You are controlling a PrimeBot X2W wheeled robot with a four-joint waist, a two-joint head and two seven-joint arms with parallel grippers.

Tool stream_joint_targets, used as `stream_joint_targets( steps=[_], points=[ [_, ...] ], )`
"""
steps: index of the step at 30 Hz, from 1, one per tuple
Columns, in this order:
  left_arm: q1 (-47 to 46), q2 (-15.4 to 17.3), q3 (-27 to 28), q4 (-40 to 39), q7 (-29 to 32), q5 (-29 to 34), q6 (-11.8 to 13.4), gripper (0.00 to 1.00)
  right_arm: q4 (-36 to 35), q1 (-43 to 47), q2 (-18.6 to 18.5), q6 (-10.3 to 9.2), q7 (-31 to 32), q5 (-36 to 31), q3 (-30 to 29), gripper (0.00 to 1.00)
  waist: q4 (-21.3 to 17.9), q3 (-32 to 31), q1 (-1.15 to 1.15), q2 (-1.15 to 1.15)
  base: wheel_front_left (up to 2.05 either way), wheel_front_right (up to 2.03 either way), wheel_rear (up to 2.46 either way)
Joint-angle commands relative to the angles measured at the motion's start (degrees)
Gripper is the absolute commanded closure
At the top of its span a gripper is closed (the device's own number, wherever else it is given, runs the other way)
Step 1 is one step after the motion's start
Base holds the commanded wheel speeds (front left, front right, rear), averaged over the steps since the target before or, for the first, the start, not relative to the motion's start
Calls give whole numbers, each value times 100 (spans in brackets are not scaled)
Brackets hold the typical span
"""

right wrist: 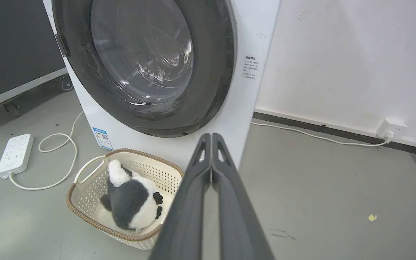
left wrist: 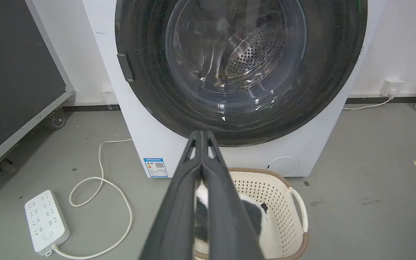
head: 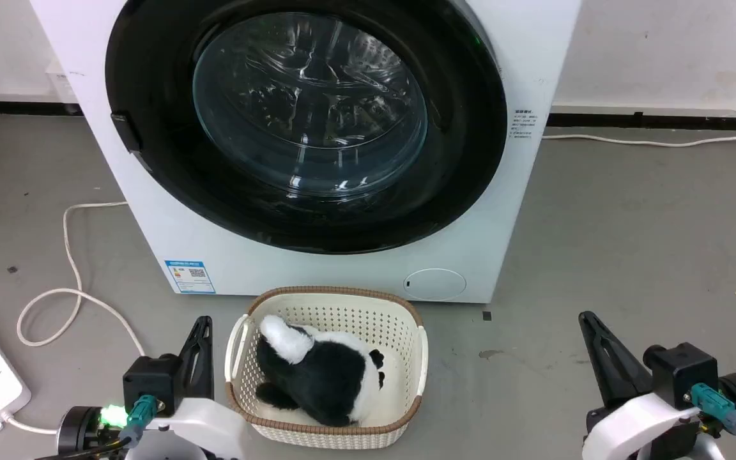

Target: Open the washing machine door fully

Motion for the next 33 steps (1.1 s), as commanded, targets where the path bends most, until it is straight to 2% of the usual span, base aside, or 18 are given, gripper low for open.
stream_joint_targets(
  steps=[1, 33],
  points=[
    [18, 11, -2, -19, 3, 18, 15, 100, 13, 41, 16, -6, 8, -43, -5, 100, 0, 0, 0, 0, 0, 0, 0],
    [18, 11, -2, -19, 3, 18, 15, 100, 13, 41, 16, -6, 8, -43, -5, 100, 0, 0, 0, 0, 0, 0, 0]
  ],
)
